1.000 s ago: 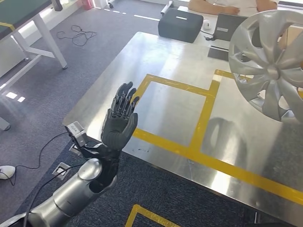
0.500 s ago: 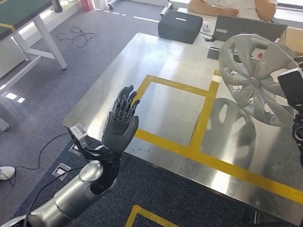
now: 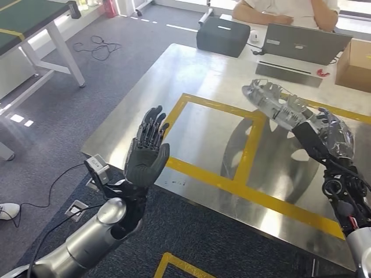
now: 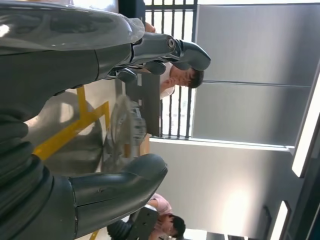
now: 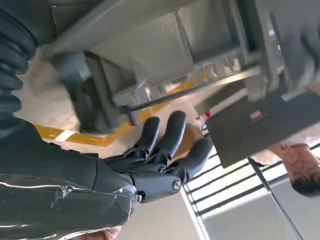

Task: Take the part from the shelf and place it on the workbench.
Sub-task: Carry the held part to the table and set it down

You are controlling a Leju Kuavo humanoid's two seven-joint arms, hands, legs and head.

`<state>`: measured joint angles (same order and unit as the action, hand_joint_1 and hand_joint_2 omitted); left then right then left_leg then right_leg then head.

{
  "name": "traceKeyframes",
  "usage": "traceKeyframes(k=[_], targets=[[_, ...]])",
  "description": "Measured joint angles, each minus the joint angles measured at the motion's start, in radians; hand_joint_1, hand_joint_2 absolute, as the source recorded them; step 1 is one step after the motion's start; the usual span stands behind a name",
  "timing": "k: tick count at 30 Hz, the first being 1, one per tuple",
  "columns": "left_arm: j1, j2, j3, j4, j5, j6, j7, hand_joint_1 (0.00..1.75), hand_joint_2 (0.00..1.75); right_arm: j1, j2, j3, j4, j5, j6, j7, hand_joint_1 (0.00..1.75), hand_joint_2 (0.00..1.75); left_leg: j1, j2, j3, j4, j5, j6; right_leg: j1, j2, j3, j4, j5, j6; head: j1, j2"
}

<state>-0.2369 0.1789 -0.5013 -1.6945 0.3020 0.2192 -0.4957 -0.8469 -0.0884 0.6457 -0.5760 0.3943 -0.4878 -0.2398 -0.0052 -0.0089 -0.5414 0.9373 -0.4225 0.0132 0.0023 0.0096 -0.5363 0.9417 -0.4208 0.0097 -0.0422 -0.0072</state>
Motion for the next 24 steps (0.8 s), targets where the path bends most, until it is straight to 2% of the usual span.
traceKeyframes(k=[3, 9, 13, 19, 24], targets=[[0.008, 0.002, 0.0, 0.0, 0.0, 0.004, 0.003, 0.0, 0.0, 0.032, 0.002, 0.003, 0.017, -0.014, 0.0, -0.015, 0.0, 0.0, 0.0, 0.0, -0.004, 0.0, 0.002, -0.001, 0.0, 0.0, -0.004, 0.0, 0.003, 0.0, 0.0, 0.0], [0.014, 0.008, 0.0, -0.005, 0.001, 0.007, 0.02, 0.0, 0.0, 0.067, 0.003, 0.006, 0.038, -0.037, 0.001, -0.014, 0.0, 0.0, 0.0, 0.001, -0.005, 0.0, 0.0, -0.001, 0.0, 0.001, -0.007, 0.0, 0.001, 0.0, 0.0, 0.0], [0.021, 0.014, 0.001, -0.015, -0.006, 0.014, 0.037, 0.0, 0.0, 0.077, 0.001, 0.004, 0.052, -0.064, 0.003, 0.016, 0.0, 0.0, 0.0, 0.001, -0.005, 0.0, -0.001, 0.0, 0.0, 0.001, -0.007, 0.0, 0.0, 0.0, 0.0, 0.0], [0.031, 0.023, 0.003, -0.033, -0.015, 0.024, 0.059, 0.0, 0.0, 0.079, -0.017, -0.029, 0.073, -0.187, 0.01, 0.045, 0.0, 0.0, 0.0, 0.002, -0.006, 0.0, -0.001, 0.0, 0.0, 0.002, -0.007, 0.0, 0.0, 0.0, 0.0, 0.0], [0.034, 0.029, 0.003, -0.036, -0.012, 0.025, 0.059, 0.0, 0.0, 0.072, -0.022, -0.07, 0.077, -0.279, 0.074, 0.053, 0.0, 0.0, 0.0, 0.004, -0.005, 0.0, -0.001, 0.0, 0.0, 0.004, -0.007, 0.0, 0.001, 0.0, 0.0, 0.0]])
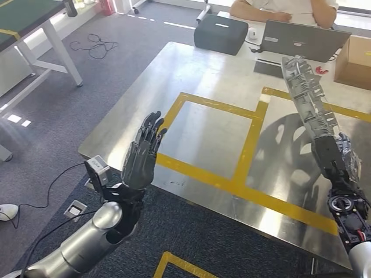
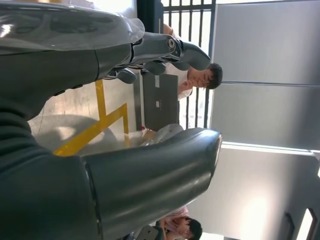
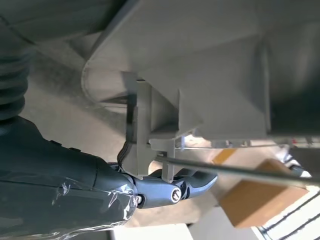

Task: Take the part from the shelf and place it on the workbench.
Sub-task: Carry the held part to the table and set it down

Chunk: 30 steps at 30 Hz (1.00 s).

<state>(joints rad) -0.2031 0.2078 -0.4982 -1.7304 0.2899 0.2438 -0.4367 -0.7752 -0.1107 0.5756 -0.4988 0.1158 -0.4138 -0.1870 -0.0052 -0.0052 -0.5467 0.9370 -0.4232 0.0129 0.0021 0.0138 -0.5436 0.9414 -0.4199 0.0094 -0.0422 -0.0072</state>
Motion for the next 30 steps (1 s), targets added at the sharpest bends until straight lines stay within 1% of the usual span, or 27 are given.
traceKeyframes(k=[3, 7, 9, 10, 12, 16, 18, 20, 23, 27, 30], targets=[[0.0, 0.002, 0.0, 0.0, 0.006, -0.001, -0.004, 0.0, 0.0, -0.01, 0.0, -0.009, 0.0, -0.016, 0.102, 0.053, 0.0, 0.0, 0.0, 0.001, 0.0, 0.0, 0.0, 0.0, 0.0, 0.001, 0.0, 0.0, 0.0, 0.0, 0.0, 0.0], [0.0, 0.007, 0.001, 0.0, 0.01, -0.007, -0.006, 0.0, 0.0, -0.035, -0.005, 0.007, -0.013, 0.075, 0.263, 0.177, 0.0, 0.0, 0.0, 0.004, 0.001, 0.0, 0.0, 0.0, 0.0, 0.004, 0.0, 0.0, 0.001, -0.001, 0.0, 0.0], [0.001, 0.008, 0.002, 0.0, 0.01, -0.01, -0.005, 0.0, 0.0, -0.045, -0.008, 0.022, -0.03, 0.117, 0.305, 0.222, 0.0, 0.0, 0.0, 0.005, 0.002, 0.0, 0.0, 0.0, 0.0, 0.006, 0.0, 0.0, 0.002, 0.0, 0.0, 0.0], [0.001, 0.009, 0.002, 0.0, 0.008, -0.011, -0.004, 0.0, 0.0, -0.049, -0.01, 0.029, -0.04, 0.14, 0.31, 0.235, 0.0, 0.0, 0.0, 0.005, 0.002, 0.0, 0.0, 0.0, 0.0, 0.006, 0.0, 0.0, 0.002, 0.0, 0.0, 0.0], [0.006, 0.01, 0.005, -0.001, 0.001, -0.011, 0.0, 0.0, 0.0, -0.052, -0.015, 0.048, -0.07, 0.233, 0.288, 0.26, 0.0, 0.0, 0.0, 0.005, 0.002, 0.0, 0.0, 0.0, 0.0, 0.005, 0.0, 0.0, 0.002, 0.0, 0.0, 0.0], [0.027, 0.012, 0.009, -0.011, -0.013, -0.01, 0.007, 0.0, 0.0, -0.032, -0.03, 0.079, -0.18, 0.516, 0.165, 0.317, 0.0, 0.0, 0.0, 0.005, 0.001, 0.0, 0.0, 0.0, 0.0, 0.005, -0.001, 0.0, 0.002, 0.0, 0.0, 0.0], [0.031, 0.012, 0.009, -0.014, -0.016, -0.01, 0.01, 0.0, 0.0, -0.018, -0.041, 0.082, -0.247, 0.626, 0.131, 0.339, 0.0, 0.0, 0.0, 0.005, 0.001, 0.0, 0.0, 0.0, 0.0, 0.004, -0.001, 0.0, 0.002, 0.0, 0.0, 0.0], [0.031, 0.012, 0.009, -0.014, -0.019, -0.01, 0.012, 0.0, 0.0, -0.002, -0.052, 0.083, -0.309, 0.693, 0.124, 0.35, 0.0, 0.0, 0.0, 0.005, 0.001, 0.0, 0.0, 0.0, 0.0, 0.004, -0.001, 0.0, 0.002, -0.001, 0.0, 0.0], [0.03, 0.012, 0.009, -0.014, -0.02, -0.01, 0.013, 0.0, 0.0, 0.02, -0.068, 0.082, -0.384, 0.752, 0.119, 0.353, 0.0, 0.0, 0.0, 0.005, 0.001, 0.0, 0.0, 0.0, 0.0, 0.004, -0.001, 0.0, 0.001, -0.001, 0.0, 0.0], [0.03, 0.01, 0.009, -0.014, -0.019, -0.011, 0.013, 0.0, 0.0, 0.036, -0.086, 0.08, -0.457, 0.885, 0.09, 0.377, 0.0, 0.0, 0.0, 0.005, 0.001, 0.0, -0.001, 0.0, 0.0, 0.004, -0.001, 0.0, 0.001, -0.001, 0.0, 0.0], [0.03, 0.01, 0.009, -0.015, -0.017, -0.014, 0.014, 0.0, 0.0, 0.044, -0.101, 0.067, -0.496, 0.967, 0.088, 0.403, 0.0, 0.0, 0.0, 0.005, 0.001, 0.0, -0.001, 0.0, 0.0, 0.004, -0.001, 0.0, 0.001, -0.001, 0.0, 0.0]])
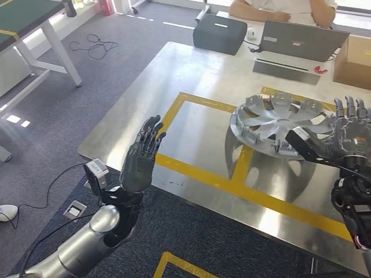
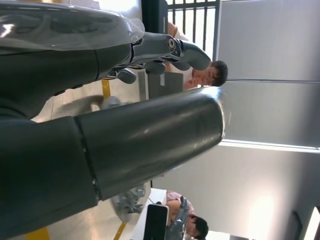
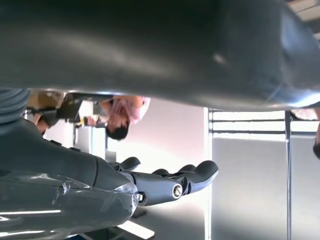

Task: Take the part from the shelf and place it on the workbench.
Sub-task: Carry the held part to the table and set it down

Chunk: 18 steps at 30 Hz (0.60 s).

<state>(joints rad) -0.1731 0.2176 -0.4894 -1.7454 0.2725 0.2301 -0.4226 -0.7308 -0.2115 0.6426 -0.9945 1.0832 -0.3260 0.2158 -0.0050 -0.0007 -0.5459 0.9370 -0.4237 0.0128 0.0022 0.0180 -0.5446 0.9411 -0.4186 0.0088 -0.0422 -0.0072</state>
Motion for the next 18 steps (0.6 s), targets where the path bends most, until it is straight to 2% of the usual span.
traceKeyframes(k=[5, 14, 16, 18], targets=[[0.0, -0.001, 0.0, -0.001, 0.002, -0.01, 0.001, 0.0, 0.0, 0.004, -0.024, -0.034, -0.026, 0.027, 0.004, 0.02, 0.0, 0.0, 0.0, 0.0, 0.0, 0.0, 0.0, 0.0, 0.0, 0.0, 0.0, 0.0, 0.0, 0.0, 0.0, 0.0], [0.0, -0.008, 0.004, -0.001, 0.003, -0.017, 0.001, 0.0, 0.0, 0.004, -0.045, -0.084, -0.026, -0.008, -0.009, 0.018, 0.0, 0.0, 0.0, 0.0, 0.0, 0.0, 0.0, 0.0, 0.0, 0.0, 0.0, 0.0, 0.0, 0.0, 0.0, 0.0], [0.0, -0.009, 0.008, -0.001, 0.002, -0.017, 0.001, 0.0, 0.0, 0.007, -0.045, -0.099, -0.029, -0.1, -0.024, -0.014, 0.0, 0.0, 0.0, 0.0, 0.0, 0.0, 0.0, 0.0, 0.0, 0.0, 0.0, 0.0, 0.0, 0.0, 0.0, 0.0], [0.0, -0.01, 0.01, -0.001, 0.001, -0.016, 0.001, 0.0, 0.0, 0.021, -0.044, -0.123, -0.042, -0.319, -0.033, -0.099, 0.0, 0.0, 0.0, -0.001, 0.0, 0.0, 0.0, 0.0, 0.0, -0.001, 0.0, 0.0, 0.0, 0.0, 0.0, 0.0]])
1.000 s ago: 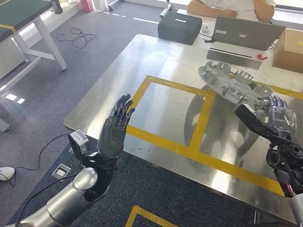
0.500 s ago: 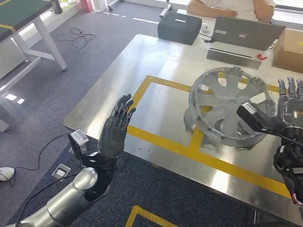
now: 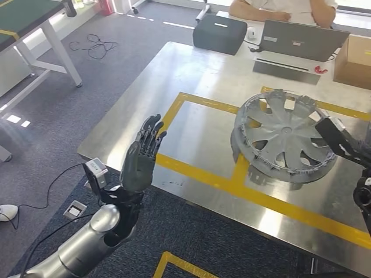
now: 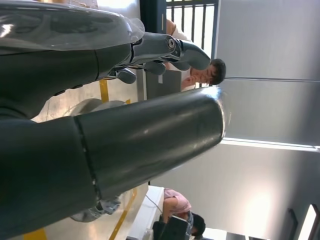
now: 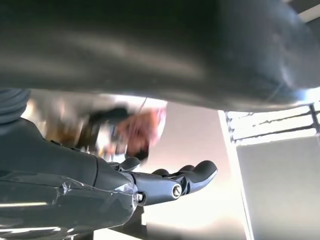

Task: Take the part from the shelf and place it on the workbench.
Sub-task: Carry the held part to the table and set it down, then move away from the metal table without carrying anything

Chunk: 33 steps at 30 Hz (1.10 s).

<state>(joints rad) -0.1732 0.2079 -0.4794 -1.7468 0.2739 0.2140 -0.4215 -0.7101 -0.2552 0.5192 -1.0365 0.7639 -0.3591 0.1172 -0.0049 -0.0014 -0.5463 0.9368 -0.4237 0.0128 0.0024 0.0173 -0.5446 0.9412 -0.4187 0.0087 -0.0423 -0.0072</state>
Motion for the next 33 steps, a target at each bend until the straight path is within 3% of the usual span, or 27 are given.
traceKeyframes(k=[4, 6, 11, 15, 22, 27, 31, 33], targets=[[-0.001, 0.0, 0.004, 0.0, -0.004, 0.013, 0.0, 0.0, 0.0, 0.051, 0.015, -0.047, -0.059, -0.573, 0.039, -0.209, 0.0, 0.0, 0.0, -0.001, 0.0, 0.0, 0.0, 0.0, 0.0, -0.001, 0.0, 0.0, 0.0, 0.0, 0.0, 0.0], [-0.003, 0.0, 0.004, 0.0, -0.005, 0.018, 0.0, 0.0, 0.0, 0.076, 0.022, -0.056, -0.095, -0.72, 0.054, -0.264, 0.0, 0.0, 0.0, -0.001, 0.0, 0.0, 0.0, 0.0, 0.0, -0.001, 0.0, 0.0, 0.0, 0.0, 0.0, 0.0], [-0.003, 0.001, 0.005, 0.0, -0.003, 0.041, 0.007, 0.0, 0.0, 0.14, 0.036, -0.066, -0.205, -0.944, 0.105, -0.336, 0.0, 0.0, 0.0, -0.001, 0.0, -0.001, 0.0, 0.0, 0.0, -0.001, 0.0, 0.0, -0.001, 0.0, 0.0, 0.0], [-0.001, 0.002, 0.006, 0.0, -0.025, 0.078, 0.012, 0.0, 0.0, 0.2, 0.055, -0.048, -0.319, -0.98, 0.084, -0.359, 0.0, 0.0, 0.0, -0.001, -0.001, -0.001, 0.0, 0.0, 0.0, -0.001, 0.0, 0.0, -0.001, 0.0, 0.0, 0.0], [0.01, 0.003, 0.006, -0.005, -0.075, 0.128, 0.016, 0.0, 0.0, 0.317, 0.078, 0.022, -0.505, -0.908, 0.014, -0.374, 0.0, 0.0, 0.0, -0.002, -0.001, -0.002, 0.0, -0.001, 0.0, -0.002, 0.0, 0.0, -0.002, -0.001, 0.0, 0.0], [0.022, 0.003, 0.006, -0.013, -0.084, 0.147, 0.018, 0.0, 0.0, 0.404, 0.079, 0.061, -0.59, -0.935, 0.014, -0.375, 0.0, 0.0, 0.0, -0.003, -0.001, -0.001, -0.002, -0.002, 0.0, -0.002, 0.0, 0.0, -0.003, 0.0, 0.0, 0.0], [0.026, 0.005, 0.006, -0.022, -0.083, 0.155, 0.018, 0.0, 0.0, 0.434, 0.081, 0.081, -0.631, -0.942, 0.022, -0.382, 0.0, 0.0, -0.002, 0.0, 0.007, -0.019, 0.008, 0.016, -0.003, -0.002, 0.004, -0.014, 0.004, 0.016, -0.002, 0.0], [0.027, 0.005, 0.006, -0.026, -0.08, 0.156, 0.017, 0.0, 0.0, 0.441, 0.081, 0.087, -0.645, -0.941, 0.026, -0.385, 0.0, 0.0, 0.006, 0.005, 0.021, -0.045, 0.022, 0.02, -0.002, -0.004, -0.016, 0.033, -0.031, 0.023, 0.0, 0.0]])
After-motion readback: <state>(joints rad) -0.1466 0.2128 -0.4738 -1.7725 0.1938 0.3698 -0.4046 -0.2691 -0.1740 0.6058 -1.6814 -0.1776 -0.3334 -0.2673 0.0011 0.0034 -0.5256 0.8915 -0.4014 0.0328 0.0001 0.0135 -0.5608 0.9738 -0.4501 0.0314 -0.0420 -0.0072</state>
